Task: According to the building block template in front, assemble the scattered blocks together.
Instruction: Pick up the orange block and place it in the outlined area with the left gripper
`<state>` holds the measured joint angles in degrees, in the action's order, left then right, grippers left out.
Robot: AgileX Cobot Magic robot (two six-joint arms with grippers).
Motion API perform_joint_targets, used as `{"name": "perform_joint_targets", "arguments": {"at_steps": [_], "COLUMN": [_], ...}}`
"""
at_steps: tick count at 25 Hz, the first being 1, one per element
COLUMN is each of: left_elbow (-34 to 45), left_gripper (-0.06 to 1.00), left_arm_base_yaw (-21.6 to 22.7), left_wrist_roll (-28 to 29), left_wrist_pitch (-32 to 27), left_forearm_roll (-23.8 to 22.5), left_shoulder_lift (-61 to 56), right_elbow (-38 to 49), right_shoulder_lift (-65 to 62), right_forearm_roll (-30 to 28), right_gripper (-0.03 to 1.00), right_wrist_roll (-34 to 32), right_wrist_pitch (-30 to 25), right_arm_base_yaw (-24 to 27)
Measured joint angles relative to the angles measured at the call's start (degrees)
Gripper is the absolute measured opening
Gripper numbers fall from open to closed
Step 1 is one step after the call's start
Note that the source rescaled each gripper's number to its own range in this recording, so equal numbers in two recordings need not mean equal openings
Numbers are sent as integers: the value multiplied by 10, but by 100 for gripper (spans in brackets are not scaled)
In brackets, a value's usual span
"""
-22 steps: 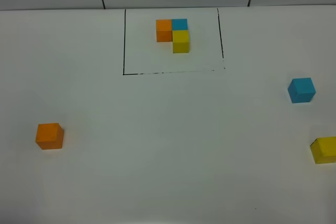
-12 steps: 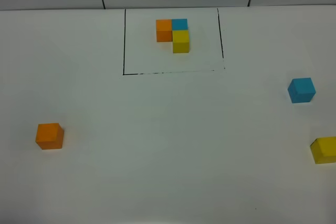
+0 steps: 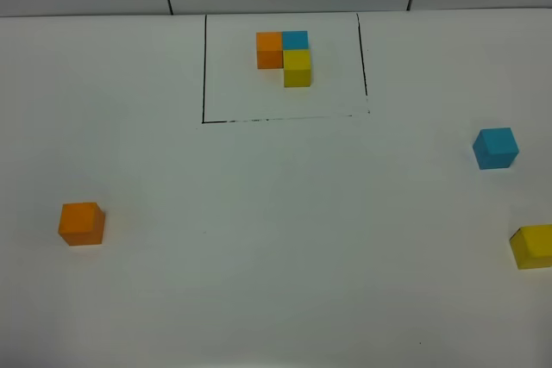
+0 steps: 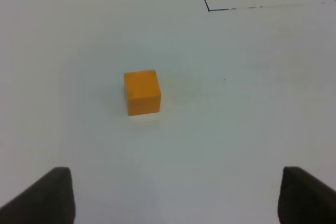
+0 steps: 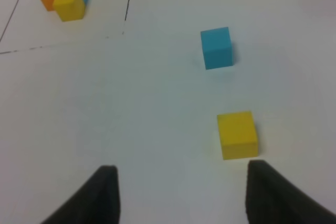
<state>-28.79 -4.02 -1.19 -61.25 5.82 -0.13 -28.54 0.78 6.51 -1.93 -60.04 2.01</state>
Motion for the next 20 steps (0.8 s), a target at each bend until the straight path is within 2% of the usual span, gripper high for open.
{"name": "perform_joint_targets", "arguments": {"at_steps": [20], "left_elbow": [0], "left_gripper": [68], "left_arm_base_yaw": [0], "left_wrist_roll": [0], "left_wrist_pitch": [0], "left_forearm_roll": [0], "left_shoulder_lift": [0], "right_elbow": [0], "right_shoulder_lift": [0], "right_forearm_roll": [0], "right_gripper": [17], "right_wrist_roll": [0], "right_wrist_pitch": [0], "right_arm_base_yaw": [0]}}
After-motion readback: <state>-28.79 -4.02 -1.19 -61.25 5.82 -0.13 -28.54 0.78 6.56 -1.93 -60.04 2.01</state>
